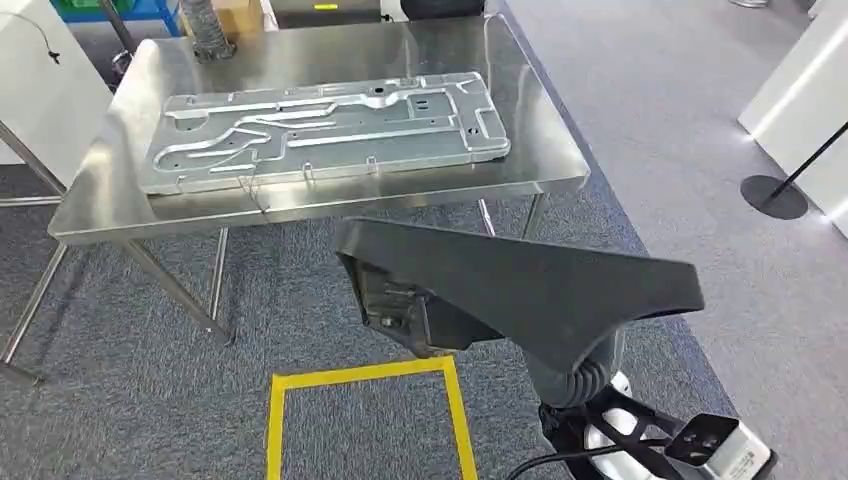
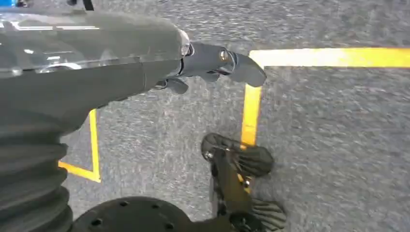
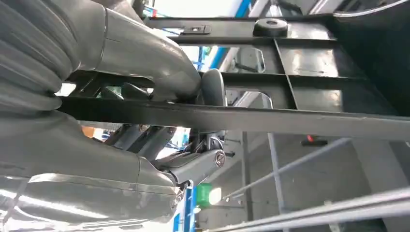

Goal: Take the parts from the cabinet and place them on the table.

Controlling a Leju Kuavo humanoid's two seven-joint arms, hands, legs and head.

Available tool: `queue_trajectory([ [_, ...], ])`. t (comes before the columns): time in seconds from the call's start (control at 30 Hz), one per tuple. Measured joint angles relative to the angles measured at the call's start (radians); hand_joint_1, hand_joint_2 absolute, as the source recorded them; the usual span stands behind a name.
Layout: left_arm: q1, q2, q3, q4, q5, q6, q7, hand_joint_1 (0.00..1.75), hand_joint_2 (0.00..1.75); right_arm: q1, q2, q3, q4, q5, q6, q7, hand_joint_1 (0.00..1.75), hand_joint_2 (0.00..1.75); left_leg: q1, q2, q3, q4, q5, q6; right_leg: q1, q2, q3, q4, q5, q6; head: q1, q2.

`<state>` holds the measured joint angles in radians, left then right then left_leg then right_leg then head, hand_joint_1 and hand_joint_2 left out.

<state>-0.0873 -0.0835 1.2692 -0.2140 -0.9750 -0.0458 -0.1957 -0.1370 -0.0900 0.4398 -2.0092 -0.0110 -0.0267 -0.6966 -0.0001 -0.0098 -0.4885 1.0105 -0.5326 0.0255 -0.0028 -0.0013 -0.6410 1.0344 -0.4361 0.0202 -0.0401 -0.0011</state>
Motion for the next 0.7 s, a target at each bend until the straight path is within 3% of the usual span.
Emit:
queue_trajectory([
  [0.1, -0.002, -0.002, 0.0, 0.0, 0.0, 0.0, -0.001, 0.0, 1.75, -0.004, -0.002, 0.002, 0.0, -0.003, -0.001, 0.0, 1.75, 1.75, 0.002, 0.003, 0.019, 0.003, 0.003, -0.023, 0.003, 0.005, 0.02, -0.012, -0.002, -0.028, 0.0, 0.0],
  [0.17, -0.006, -0.002, 0.0, 0.0, 0.0, 0.001, -0.002, 0.0, 1.75, -0.01, -0.002, 0.002, 0.0, -0.004, -0.001, 0.0, 1.75, 1.75, 0.005, 0.004, -0.01, 0.076, 0.012, -0.028, -0.004, 0.005, 0.055, -0.024, -0.015, -0.041, 0.0, 0.0],
  [0.2, -0.008, -0.002, 0.0, 0.0, -0.002, 0.001, -0.003, 0.0, 1.75, -0.016, -0.002, 0.002, 0.0, -0.004, 0.002, 0.0, 1.75, 1.75, 0.005, 0.004, -0.047, 0.135, 0.007, -0.03, -0.004, 0.003, 0.067, -0.026, -0.025, -0.046, 0.0, 0.0],
  [0.27, -0.006, -0.003, 0.0, 0.0, -0.003, 0.001, -0.003, 0.0, 1.75, -0.021, -0.002, 0.002, 0.0, -0.004, 0.005, 0.0, 1.75, 1.75, 0.011, 0.004, -0.143, 0.255, -0.045, -0.04, -0.003, 0.004, 0.088, -0.026, -0.046, -0.048, 0.0, 0.0],
  [0.3, -0.003, -0.003, 0.0, 0.0, -0.003, 0.001, -0.003, 0.0, 1.75, -0.022, -0.002, 0.002, 0.0, -0.004, 0.005, 0.0, 1.75, 1.75, 0.011, 0.004, -0.186, 0.296, -0.083, -0.045, -0.003, 0.005, 0.101, -0.026, -0.058, -0.048, 0.0, 0.0],
  [0.33, 0.0, -0.003, 0.0, 0.0, -0.004, 0.002, -0.002, 0.0, 1.75, -0.022, -0.002, 0.002, 0.0, -0.004, 0.007, 0.0, 1.75, 1.75, 0.012, 0.004, -0.212, 0.3, -0.099, -0.046, -0.004, 0.007, 0.116, -0.026, -0.07, -0.047, 0.0, 0.0],
  [0.37, 0.0, -0.003, 0.0, 0.0, -0.005, 0.002, -0.002, 0.0, 1.75, -0.024, -0.002, 0.002, 0.0, -0.004, 0.008, 0.0, 1.75, 1.75, 0.013, 0.004, -0.22, 0.269, -0.091, -0.045, -0.004, 0.007, 0.133, -0.026, -0.084, -0.044, 0.0, 0.0],
  [0.4, 0.0, -0.003, 0.0, 0.0, -0.005, 0.002, -0.002, 0.0, 1.75, -0.027, -0.002, 0.002, 0.0, -0.005, 0.008, 0.0, 1.75, 1.75, 0.013, 0.004, -0.213, 0.213, -0.059, -0.043, -0.006, 0.007, 0.152, -0.026, -0.097, -0.042, 0.0, 0.0],
  [0.43, 0.0, -0.003, 0.0, 0.0, -0.006, 0.003, -0.002, 0.0, 1.75, -0.031, -0.002, 0.002, 0.0, -0.005, 0.01, 0.0, 1.75, 1.75, 0.013, 0.005, -0.201, 0.142, 0.001, -0.04, -0.006, 0.007, 0.171, -0.026, -0.112, -0.039, 0.0, 0.0],
  [0.47, 0.002, -0.003, 0.0, 0.0, -0.008, 0.003, -0.002, 0.0, 1.75, -0.034, -0.002, 0.002, 0.0, -0.006, 0.01, 0.0, 1.75, 1.75, 0.013, 0.006, -0.19, 0.068, 0.094, -0.035, -0.007, 0.005, 0.186, -0.026, -0.127, -0.035, 0.0, 0.0],
  [0.5, 0.006, -0.003, 0.0, 0.0, -0.009, 0.003, -0.002, 0.0, 1.75, -0.038, -0.002, 0.002, 0.0, -0.007, 0.011, 0.0, 1.75, 1.75, 0.01, 0.009, -0.197, 0.046, 0.176, -0.031, -0.006, 0.005, 0.198, -0.027, -0.139, -0.03, 0.0, 0.0],
  [0.53, 0.003, -0.004, 0.0, 0.0, -0.009, 0.004, -0.002, 0.0, 1.75, -0.039, -0.002, 0.002, 0.001, -0.007, 0.011, 0.0, 1.75, 1.75, 0.002, 0.012, -0.196, 0.033, 0.138, -0.026, -0.005, 0.009, 0.194, -0.034, -0.142, -0.022, 0.0, 0.0],
  [0.57, 0.005, -0.004, 0.0, 0.001, -0.008, 0.004, -0.001, 0.0, 1.75, -0.042, -0.002, 0.003, 0.001, -0.01, 0.014, 0.002, 1.75, 1.75, 0.001, 0.012, -0.193, 0.034, 0.153, -0.018, -0.004, 0.008, 0.204, -0.044, -0.144, -0.013, -0.001, 0.0],
  [0.6, 0.006, -0.004, 0.0, 0.001, -0.007, 0.004, 0.0, 0.0, 1.75, -0.043, -0.002, 0.004, 0.0, -0.01, 0.015, 0.002, 1.75, 1.75, 0.003, 0.009, -0.187, 0.029, 0.142, -0.01, -0.003, 0.008, 0.204, -0.027, -0.13, -0.004, 0.0, 0.0],
  [0.67, 0.005, -0.007, 0.001, 0.001, 0.0, 0.004, -0.004, 0.0, 1.75, -0.06, -0.002, 0.005, 0.0, -0.016, 0.031, 0.001, 1.75, 1.75, 0.007, 0.004, -0.152, 0.01, 0.131, 0.0, -0.008, 0.005, 0.168, 0.054, -0.101, 0.008, 0.0, 0.0],
  [0.7, 0.004, -0.007, 0.001, 0.001, 0.0, 0.004, -0.006, 0.0, 1.75, -0.068, -0.002, 0.005, 0.0, -0.017, 0.035, 0.0, 1.75, 1.75, 0.007, 0.004, -0.136, 0.003, 0.122, 0.005, -0.008, 0.004, 0.133, 0.11, -0.091, 0.011, 0.0, 0.0],
])
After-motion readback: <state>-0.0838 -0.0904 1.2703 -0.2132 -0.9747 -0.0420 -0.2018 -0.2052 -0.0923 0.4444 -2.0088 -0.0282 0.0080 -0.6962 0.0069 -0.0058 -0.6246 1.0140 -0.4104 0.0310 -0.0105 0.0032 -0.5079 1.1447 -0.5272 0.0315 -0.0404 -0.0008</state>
